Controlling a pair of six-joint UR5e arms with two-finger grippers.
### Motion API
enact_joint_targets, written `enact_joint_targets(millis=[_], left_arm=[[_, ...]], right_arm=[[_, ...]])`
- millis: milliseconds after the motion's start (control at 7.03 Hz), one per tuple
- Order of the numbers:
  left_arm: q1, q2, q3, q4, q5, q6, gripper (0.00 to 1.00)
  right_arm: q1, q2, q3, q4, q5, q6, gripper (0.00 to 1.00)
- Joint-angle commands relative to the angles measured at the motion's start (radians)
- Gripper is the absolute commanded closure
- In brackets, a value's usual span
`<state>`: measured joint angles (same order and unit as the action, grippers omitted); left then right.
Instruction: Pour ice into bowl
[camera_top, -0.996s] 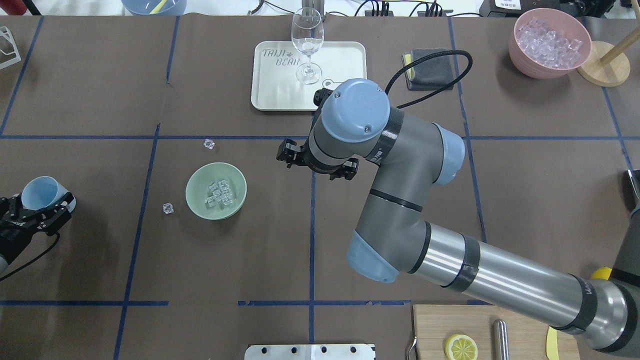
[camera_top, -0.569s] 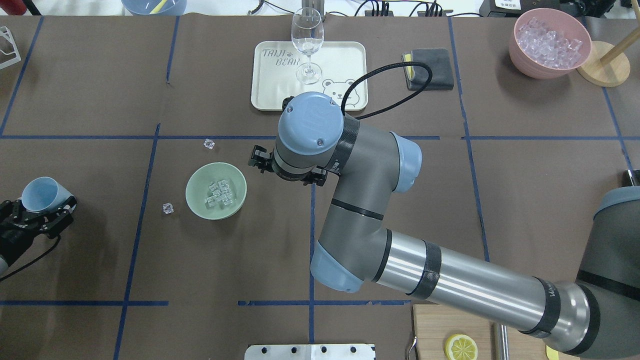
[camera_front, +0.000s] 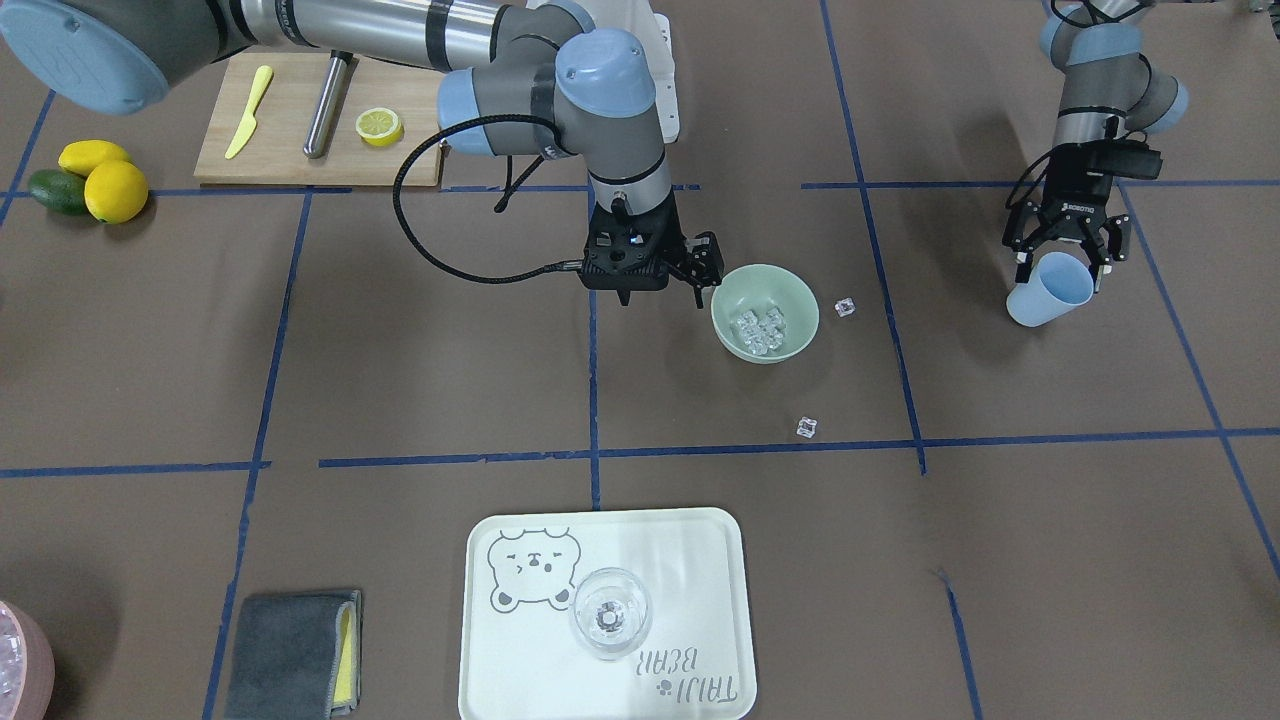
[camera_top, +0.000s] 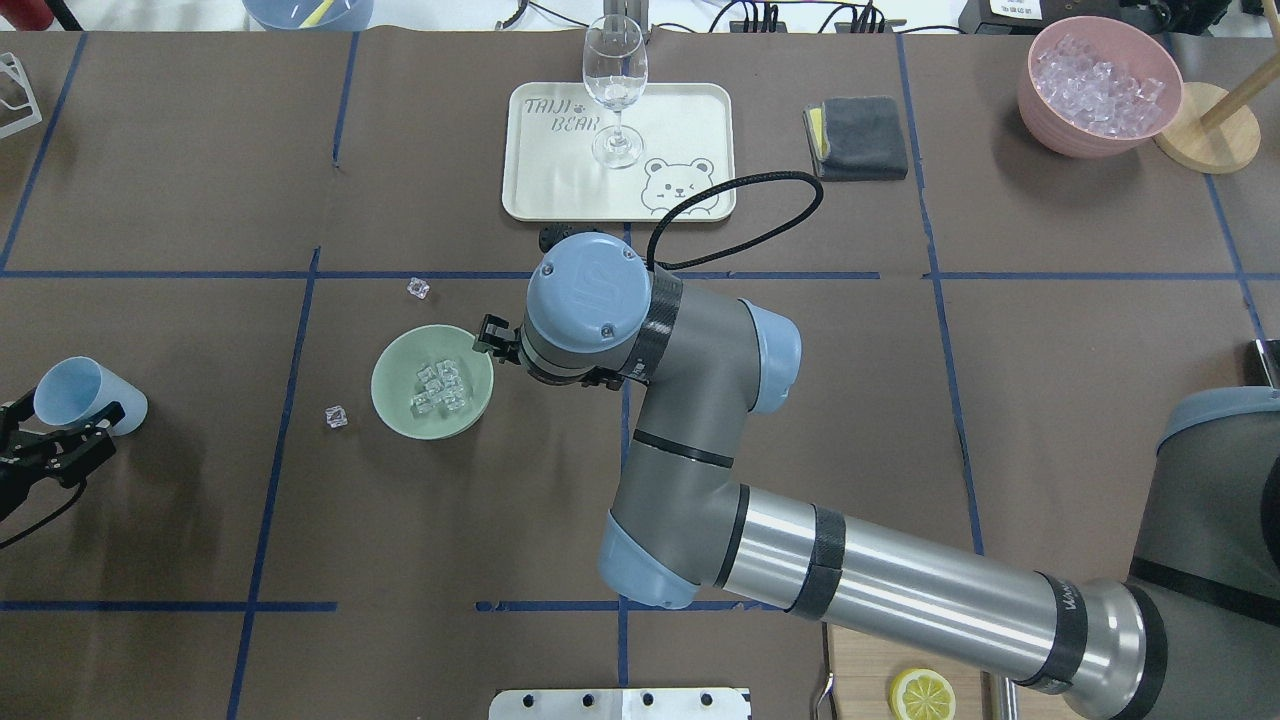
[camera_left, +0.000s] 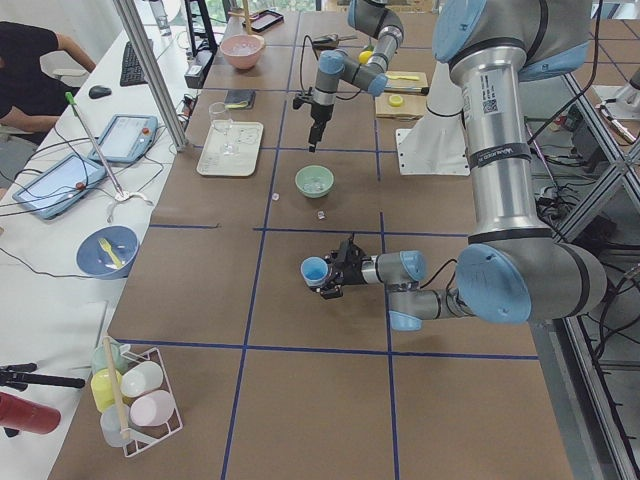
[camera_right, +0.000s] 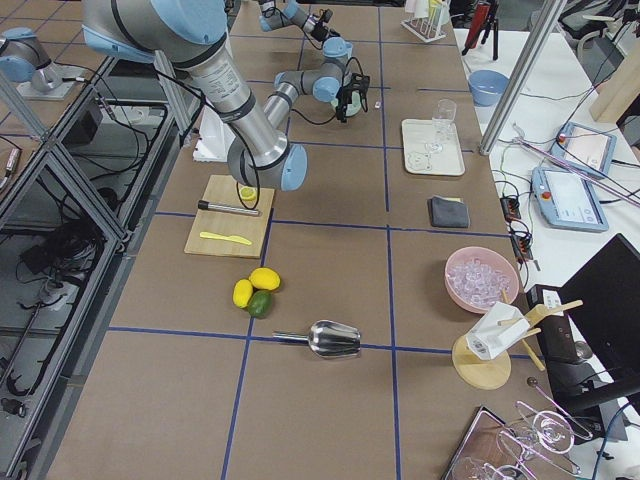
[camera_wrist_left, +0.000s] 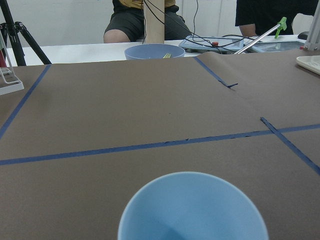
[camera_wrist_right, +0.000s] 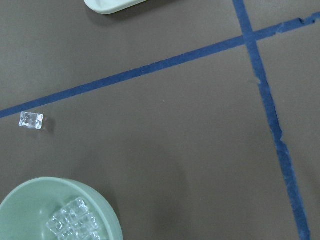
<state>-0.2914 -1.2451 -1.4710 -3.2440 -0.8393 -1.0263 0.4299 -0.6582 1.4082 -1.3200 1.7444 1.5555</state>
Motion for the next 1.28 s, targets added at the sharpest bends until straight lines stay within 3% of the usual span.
enact_joint_targets(millis=[0,427,854,1138], left_arm=[[0.000,0.029,-0.032,0.001,-0.026,-0.001,0.00],[0.001,0.045,-0.037,0.000,-0.088,-0.001,0.00],[0.000,0.157,-0.149,-0.002,-0.187,-0.001,0.00],[0.000,0.179,-0.175,-0.002,-0.239,-0.001,0.00]], right_arm=[[-0.013,0.056,-0.075,0.010,-0.009,0.003,0.00],[-0.023,0.118,-0.193,0.074,-0.020,0.003,0.00],[-0.043,0.140,-0.228,0.076,-0.035,0.005,0.00],[-0.059,0.140,-0.248,0.077,-0.048,0.003,0.01]])
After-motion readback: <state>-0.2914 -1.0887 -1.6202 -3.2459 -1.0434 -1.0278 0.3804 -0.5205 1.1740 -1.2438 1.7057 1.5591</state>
